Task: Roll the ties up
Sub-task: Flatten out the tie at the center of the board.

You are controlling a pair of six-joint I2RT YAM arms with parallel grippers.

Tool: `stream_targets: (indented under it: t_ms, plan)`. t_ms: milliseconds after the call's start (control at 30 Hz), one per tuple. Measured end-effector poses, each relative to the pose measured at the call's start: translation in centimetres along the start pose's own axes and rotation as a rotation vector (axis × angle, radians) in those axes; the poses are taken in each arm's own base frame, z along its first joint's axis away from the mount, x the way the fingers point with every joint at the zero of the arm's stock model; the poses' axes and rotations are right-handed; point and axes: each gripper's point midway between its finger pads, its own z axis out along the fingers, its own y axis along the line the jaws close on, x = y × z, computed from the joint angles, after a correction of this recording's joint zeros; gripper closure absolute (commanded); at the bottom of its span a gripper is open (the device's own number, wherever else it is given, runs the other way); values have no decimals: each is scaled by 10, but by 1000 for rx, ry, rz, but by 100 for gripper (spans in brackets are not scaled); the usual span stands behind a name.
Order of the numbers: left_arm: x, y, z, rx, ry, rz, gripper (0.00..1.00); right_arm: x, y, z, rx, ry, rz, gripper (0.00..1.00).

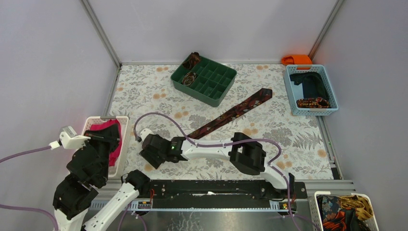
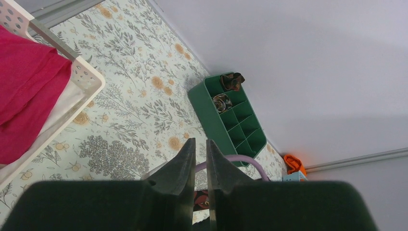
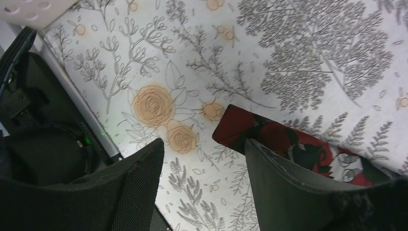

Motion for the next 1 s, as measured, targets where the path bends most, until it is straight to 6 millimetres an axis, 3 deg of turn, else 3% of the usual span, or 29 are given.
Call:
stream_targets:
  t_ms: [233, 367, 533, 867, 1000]
  plan:
    - [1, 0, 0, 4, 4, 1, 80, 17, 29, -5, -34, 27, -42, 30]
    - [2, -1, -1, 13, 13, -1, 80, 27, 33, -6, -11, 35, -63, 31]
    - [2, -1, -2, 17, 15, -3, 80, 17, 9, -11, 112, -5, -87, 39]
    - [8, -2, -1, 22, 33, 7, 80, -20, -46, -35, 377, -101, -105, 81]
    - [9, 0, 0, 19, 35, 13, 80, -35, -68, -37, 406, -117, -61, 89]
